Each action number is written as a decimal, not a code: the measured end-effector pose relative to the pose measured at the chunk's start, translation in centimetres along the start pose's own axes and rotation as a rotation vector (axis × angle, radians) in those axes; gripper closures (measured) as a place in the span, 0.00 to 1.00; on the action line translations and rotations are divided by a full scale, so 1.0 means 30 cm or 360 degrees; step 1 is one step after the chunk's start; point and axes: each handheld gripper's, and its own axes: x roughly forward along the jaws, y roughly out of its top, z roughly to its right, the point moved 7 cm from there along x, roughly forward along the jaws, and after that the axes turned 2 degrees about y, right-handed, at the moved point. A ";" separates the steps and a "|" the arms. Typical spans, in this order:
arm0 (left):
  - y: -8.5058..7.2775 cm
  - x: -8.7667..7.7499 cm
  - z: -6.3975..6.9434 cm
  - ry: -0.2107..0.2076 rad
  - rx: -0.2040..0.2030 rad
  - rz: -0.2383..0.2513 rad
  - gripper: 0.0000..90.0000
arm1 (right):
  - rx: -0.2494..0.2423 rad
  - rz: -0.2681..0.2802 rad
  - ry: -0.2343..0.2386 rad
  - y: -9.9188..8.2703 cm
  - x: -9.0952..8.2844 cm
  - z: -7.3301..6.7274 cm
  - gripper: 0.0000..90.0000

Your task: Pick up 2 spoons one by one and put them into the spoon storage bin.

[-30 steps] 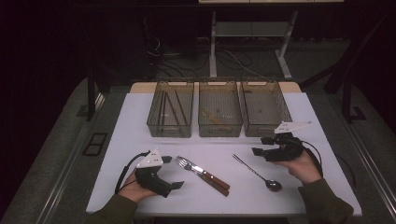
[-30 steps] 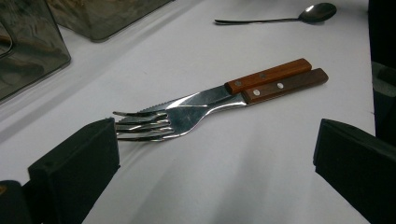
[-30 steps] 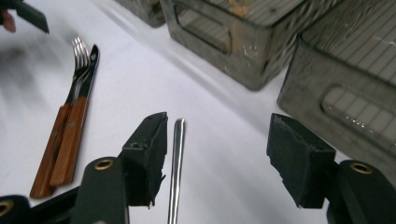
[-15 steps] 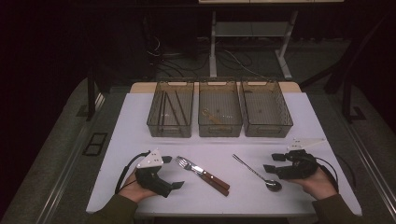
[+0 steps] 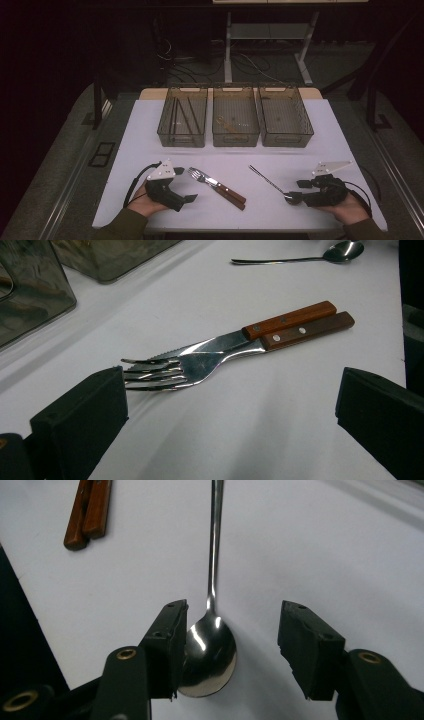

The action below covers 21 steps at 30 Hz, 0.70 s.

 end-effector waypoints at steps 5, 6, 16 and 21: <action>0.001 0.000 0.001 -0.0001 0.0004 0.0003 0.00 | -0.0038 -0.0061 -0.0005 -0.018 0.016 -0.007 0.53; 0.001 0.000 0.001 -0.0001 0.0004 0.0003 0.00 | -0.0045 -0.0073 -0.0003 -0.020 0.018 -0.008 0.54; 0.001 0.000 0.003 -0.0004 0.0006 0.0003 0.00 | -0.0161 -0.0155 -0.0018 -0.036 0.039 -0.031 0.61; 0.001 0.001 0.003 -0.0005 0.0014 -0.0001 0.00 | -0.0194 -0.0165 -0.0011 -0.039 0.040 -0.039 0.66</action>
